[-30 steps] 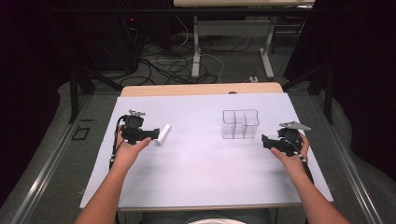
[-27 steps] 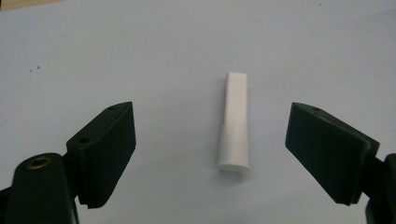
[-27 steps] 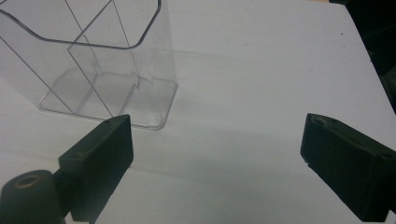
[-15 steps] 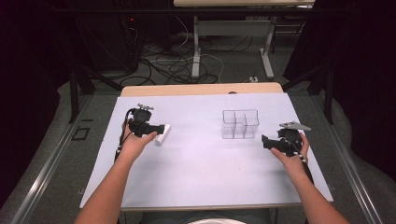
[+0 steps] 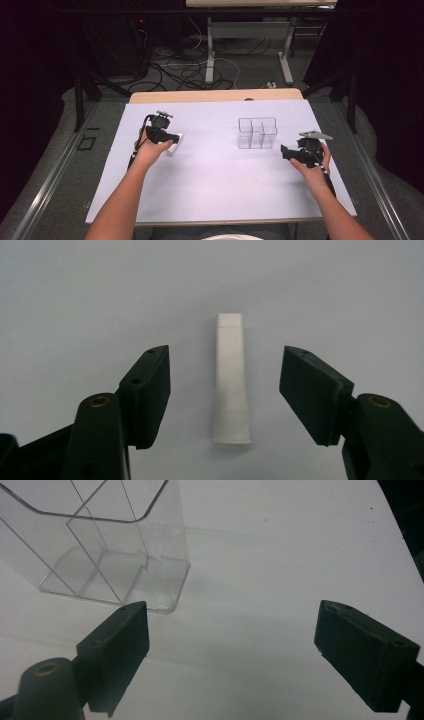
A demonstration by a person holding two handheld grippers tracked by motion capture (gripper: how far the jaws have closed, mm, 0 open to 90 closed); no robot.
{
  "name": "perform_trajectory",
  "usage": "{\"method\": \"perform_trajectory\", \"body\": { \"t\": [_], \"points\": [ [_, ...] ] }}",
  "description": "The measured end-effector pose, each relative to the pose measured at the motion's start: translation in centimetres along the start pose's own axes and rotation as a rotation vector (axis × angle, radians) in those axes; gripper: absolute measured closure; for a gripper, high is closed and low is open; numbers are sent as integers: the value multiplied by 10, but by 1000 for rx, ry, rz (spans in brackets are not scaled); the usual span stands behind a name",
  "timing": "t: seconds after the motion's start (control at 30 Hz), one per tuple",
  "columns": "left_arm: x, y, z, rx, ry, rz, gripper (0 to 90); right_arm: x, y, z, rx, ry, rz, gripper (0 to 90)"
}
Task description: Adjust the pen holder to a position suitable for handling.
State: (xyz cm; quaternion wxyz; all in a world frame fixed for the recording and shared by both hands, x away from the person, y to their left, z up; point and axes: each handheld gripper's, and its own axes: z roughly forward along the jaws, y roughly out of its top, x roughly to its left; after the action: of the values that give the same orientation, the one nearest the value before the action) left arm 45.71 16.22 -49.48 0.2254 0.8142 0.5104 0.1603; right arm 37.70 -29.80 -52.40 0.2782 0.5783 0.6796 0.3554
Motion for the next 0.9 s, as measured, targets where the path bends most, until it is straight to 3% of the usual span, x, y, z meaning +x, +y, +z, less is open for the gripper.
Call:
{"method": "perform_trajectory", "body": {
  "t": [0.2, 0.53, 0.7, 0.8, 0.9],
  "points": [
    [3, 0, 10, 20, 1, 10, 382, -1, 0, 1, 7, 3, 1, 145],
    [6, -2, 20, 74, -13, -32, 414, -1, -1, 2, 18, 12, 7, 146],
    [8, -3, 25, 126, -57, -57, 478, -1, -1, 2, 19, 10, 11, 147],
    [10, -4, 29, 161, -115, -72, 528, -1, -1, 3, 23, 13, 16, 148],
    [10, -5, 30, 160, -120, -73, 549, -2, -2, 3, 26, 19, 9, 148]
  ]
}}
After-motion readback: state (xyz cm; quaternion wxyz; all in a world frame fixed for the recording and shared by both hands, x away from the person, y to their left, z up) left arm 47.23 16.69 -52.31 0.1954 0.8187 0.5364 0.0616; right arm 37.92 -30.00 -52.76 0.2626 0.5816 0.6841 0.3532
